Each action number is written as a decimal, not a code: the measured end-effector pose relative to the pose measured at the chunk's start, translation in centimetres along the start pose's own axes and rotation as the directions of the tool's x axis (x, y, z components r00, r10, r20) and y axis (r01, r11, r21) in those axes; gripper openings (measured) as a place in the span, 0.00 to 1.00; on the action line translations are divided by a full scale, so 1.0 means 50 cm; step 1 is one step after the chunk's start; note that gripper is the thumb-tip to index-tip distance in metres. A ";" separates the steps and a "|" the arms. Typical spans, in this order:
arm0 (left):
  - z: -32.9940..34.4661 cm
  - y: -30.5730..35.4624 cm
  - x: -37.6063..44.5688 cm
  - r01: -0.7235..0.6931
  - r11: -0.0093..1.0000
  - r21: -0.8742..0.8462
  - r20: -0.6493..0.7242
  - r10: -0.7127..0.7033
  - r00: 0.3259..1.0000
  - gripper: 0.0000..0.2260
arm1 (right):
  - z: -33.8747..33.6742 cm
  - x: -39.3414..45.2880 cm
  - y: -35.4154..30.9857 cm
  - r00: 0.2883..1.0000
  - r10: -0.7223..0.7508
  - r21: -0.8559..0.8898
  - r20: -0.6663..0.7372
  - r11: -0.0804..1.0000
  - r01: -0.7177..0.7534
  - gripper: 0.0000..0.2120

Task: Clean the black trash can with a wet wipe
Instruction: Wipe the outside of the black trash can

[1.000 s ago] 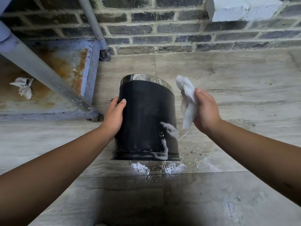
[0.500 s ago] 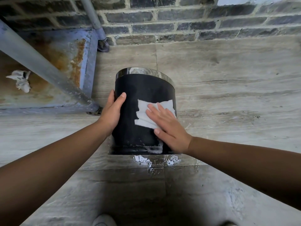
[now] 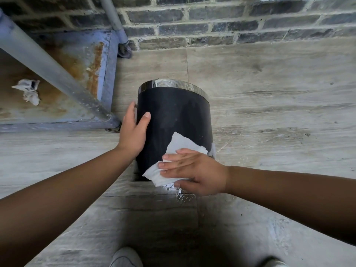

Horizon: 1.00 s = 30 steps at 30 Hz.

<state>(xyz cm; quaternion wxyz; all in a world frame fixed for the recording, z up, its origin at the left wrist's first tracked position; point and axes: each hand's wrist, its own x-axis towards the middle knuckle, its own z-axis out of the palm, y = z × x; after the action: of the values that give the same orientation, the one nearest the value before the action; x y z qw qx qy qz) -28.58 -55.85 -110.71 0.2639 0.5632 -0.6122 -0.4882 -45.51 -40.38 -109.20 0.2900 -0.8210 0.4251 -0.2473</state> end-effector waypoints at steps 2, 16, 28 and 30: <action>0.001 0.006 0.000 -0.142 0.979 0.144 0.091 0.129 0.987 0.32 | -0.001 -0.002 -0.002 1.000 -0.003 0.024 0.002 1.000 0.003 0.16; 0.007 -0.010 0.018 0.037 0.930 0.365 0.091 -0.075 0.993 0.40 | -0.015 -0.141 0.034 0.982 0.168 0.254 0.085 0.949 -0.184 0.14; 0.000 -0.002 0.014 -0.426 0.689 0.586 0.382 0.228 0.896 0.30 | -0.099 -0.102 0.130 0.471 0.882 1.000 0.013 -0.004 -0.021 0.07; -0.003 -0.012 0.019 -0.391 0.709 0.587 0.368 0.196 0.909 0.30 | -0.094 -0.088 0.146 0.426 0.904 1.000 0.012 -0.008 -0.011 0.12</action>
<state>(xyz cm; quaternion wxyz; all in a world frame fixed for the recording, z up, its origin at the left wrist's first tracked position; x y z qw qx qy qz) -28.40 -56.72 -111.42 0.0383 0.4389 -0.8558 -0.2713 -54.93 -41.37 -111.57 0.5995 -0.0615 0.5292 -0.5973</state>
